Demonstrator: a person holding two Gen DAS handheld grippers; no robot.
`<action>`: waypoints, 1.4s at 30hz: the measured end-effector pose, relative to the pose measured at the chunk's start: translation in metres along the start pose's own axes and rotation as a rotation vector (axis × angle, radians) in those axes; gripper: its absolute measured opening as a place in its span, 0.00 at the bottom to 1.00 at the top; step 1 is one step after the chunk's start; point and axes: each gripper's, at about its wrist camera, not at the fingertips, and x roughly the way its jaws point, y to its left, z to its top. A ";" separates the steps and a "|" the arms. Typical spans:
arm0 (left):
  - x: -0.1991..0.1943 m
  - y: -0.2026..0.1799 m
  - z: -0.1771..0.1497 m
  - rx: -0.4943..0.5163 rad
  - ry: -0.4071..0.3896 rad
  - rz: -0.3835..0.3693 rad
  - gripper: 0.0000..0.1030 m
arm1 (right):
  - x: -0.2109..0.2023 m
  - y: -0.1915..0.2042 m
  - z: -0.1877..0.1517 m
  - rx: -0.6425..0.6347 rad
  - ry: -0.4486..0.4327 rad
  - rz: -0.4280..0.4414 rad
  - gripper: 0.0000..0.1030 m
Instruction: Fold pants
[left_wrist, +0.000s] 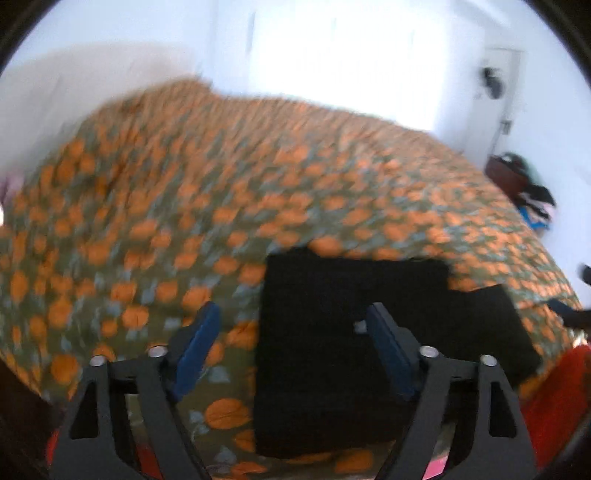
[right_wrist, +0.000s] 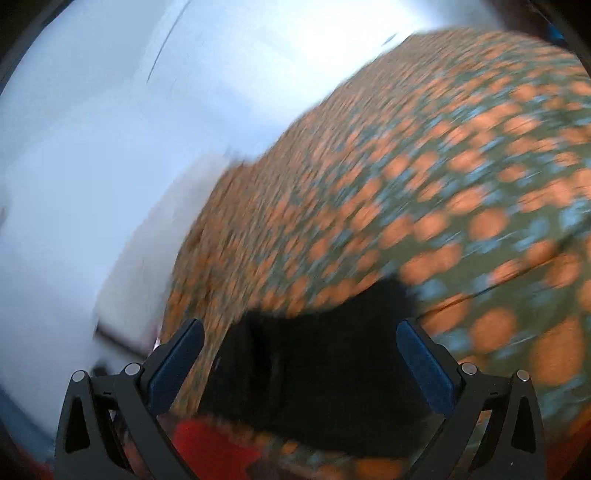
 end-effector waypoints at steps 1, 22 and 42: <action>0.015 0.003 -0.007 -0.004 0.060 -0.009 0.60 | 0.014 0.009 -0.004 -0.008 0.055 0.036 1.00; 0.047 -0.012 -0.035 0.026 0.162 -0.086 0.57 | 0.174 0.054 -0.077 -0.077 0.612 0.158 0.64; 0.010 0.047 -0.019 -0.133 -0.022 0.017 0.78 | 0.188 0.096 -0.076 -0.339 0.602 0.008 0.21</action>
